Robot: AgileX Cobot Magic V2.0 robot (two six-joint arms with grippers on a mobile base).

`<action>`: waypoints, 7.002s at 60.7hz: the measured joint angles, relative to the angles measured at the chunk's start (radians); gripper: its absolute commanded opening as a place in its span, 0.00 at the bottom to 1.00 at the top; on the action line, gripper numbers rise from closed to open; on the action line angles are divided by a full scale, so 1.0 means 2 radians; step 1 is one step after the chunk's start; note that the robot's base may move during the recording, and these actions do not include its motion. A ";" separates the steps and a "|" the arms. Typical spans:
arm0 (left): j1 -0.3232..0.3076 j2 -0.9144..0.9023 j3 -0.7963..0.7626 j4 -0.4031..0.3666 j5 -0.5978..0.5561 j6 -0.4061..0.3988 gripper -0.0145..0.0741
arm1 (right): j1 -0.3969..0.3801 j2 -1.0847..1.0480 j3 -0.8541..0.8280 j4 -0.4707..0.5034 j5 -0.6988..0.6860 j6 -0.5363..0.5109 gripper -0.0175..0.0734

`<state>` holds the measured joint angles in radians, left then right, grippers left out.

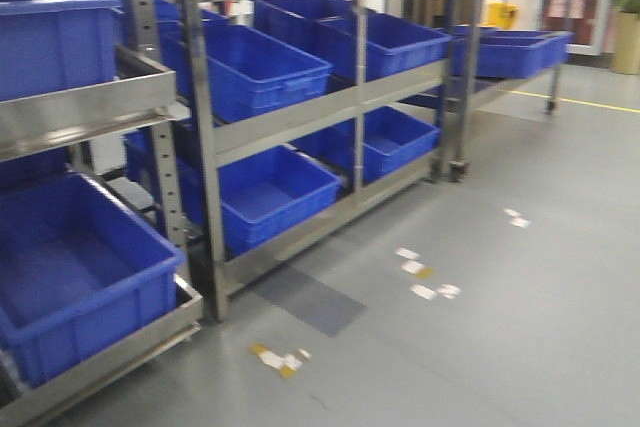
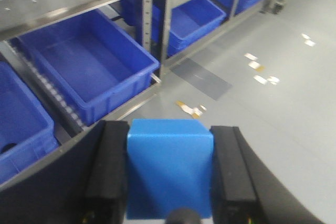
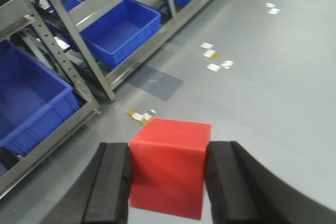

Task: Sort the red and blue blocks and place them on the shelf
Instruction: 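Drive the base across the floor up to the blue bin shelf, then lower the blue cube and red cube into two adjacent blue bins, then open both grippers to release the cubes inside the bins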

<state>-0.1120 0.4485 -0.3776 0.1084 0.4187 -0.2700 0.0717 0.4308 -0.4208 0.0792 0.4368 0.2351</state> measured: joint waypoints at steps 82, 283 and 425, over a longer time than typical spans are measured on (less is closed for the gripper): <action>0.000 0.000 0.000 0.000 0.000 0.000 0.30 | 0.000 0.000 0.000 0.000 0.000 0.000 0.25; 0.000 0.000 0.000 0.000 -0.028 0.000 0.30 | 0.000 0.000 0.000 0.000 -0.005 0.000 0.25; -0.046 0.362 -0.234 0.004 -0.076 0.000 0.30 | 0.000 0.366 -0.222 -0.009 -0.074 -0.017 0.28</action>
<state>-0.2041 1.1727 -0.8457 0.1168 0.2660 -0.2700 0.0717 1.1626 -0.8652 0.0602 0.2885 0.2013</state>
